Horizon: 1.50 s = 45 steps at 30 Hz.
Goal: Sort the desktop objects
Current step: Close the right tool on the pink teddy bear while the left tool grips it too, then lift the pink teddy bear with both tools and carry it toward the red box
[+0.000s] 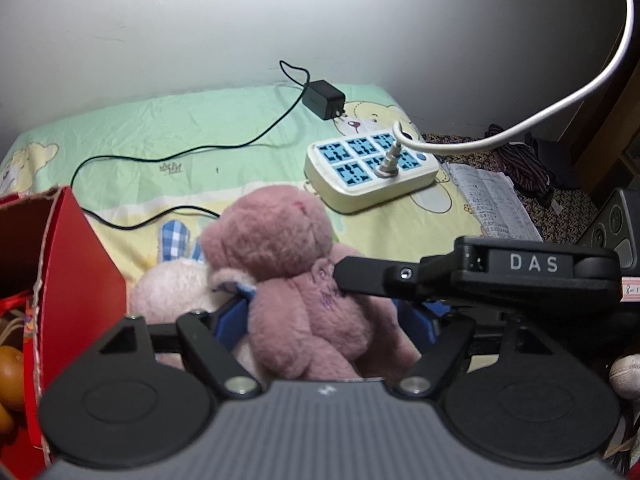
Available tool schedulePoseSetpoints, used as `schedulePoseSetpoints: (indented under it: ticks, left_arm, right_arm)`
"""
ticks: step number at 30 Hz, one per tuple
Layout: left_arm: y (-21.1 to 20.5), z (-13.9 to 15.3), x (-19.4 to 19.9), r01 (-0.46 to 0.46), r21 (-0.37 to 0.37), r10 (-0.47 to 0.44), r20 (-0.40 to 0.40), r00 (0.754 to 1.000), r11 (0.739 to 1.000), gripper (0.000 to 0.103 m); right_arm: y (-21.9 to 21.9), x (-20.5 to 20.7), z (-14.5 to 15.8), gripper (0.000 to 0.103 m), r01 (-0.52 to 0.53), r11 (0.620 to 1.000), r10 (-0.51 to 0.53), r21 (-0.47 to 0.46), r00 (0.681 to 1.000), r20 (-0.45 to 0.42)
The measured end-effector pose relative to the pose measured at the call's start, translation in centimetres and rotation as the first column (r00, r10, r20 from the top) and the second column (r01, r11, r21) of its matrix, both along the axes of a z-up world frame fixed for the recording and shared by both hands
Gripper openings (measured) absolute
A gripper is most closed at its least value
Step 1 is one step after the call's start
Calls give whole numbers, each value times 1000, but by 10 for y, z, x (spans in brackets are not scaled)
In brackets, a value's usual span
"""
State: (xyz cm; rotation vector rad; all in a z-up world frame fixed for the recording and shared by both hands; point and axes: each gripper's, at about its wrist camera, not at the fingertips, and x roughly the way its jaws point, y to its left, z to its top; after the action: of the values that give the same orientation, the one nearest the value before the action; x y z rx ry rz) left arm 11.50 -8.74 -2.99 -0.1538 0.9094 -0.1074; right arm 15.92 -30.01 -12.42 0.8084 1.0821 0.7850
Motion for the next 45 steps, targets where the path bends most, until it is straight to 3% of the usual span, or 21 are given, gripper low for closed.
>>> schedulePoseSetpoints:
  ticks: [6, 11, 15, 18, 23, 37, 45]
  left_arm:
    - [-11, -1, -15, 56, 0, -56, -8, 998, 998, 74]
    - [-19, -3, -38, 110, -31, -110, -27, 994, 993, 72]
    - [-20, -7, -61, 151, -60, -154, -46, 987, 987, 66]
    - [-19, -11, -76, 167, -98, -173, -65, 983, 981, 65]
    - [-21, -12, -101, 182, -89, -188, -66, 980, 979, 65]
    - [8, 9, -160, 187, -98, -189, -7, 982, 977, 64]
    - [50, 30, -186, 270, -180, -265, 52, 963, 946, 64]
  right_arm:
    - [-21, -17, 0, 50, 12, 1000, -12, 2, 998, -54]
    - [-38, -39, 0, 50, 6, 1000, -6, -2, 994, -108]
    - [-44, -64, -3, 50, -6, 1000, 3, -20, 986, -164]
    - [-54, -85, -5, 50, -1, 1000, -1, -10, 978, -207]
    - [-56, -112, -10, 49, 4, 1000, -3, 0, 969, -249]
    - [-24, -151, 7, 51, -36, 999, 35, -1, 976, -214]
    - [3, -185, 41, 51, -15, 999, 10, -36, 991, -132]
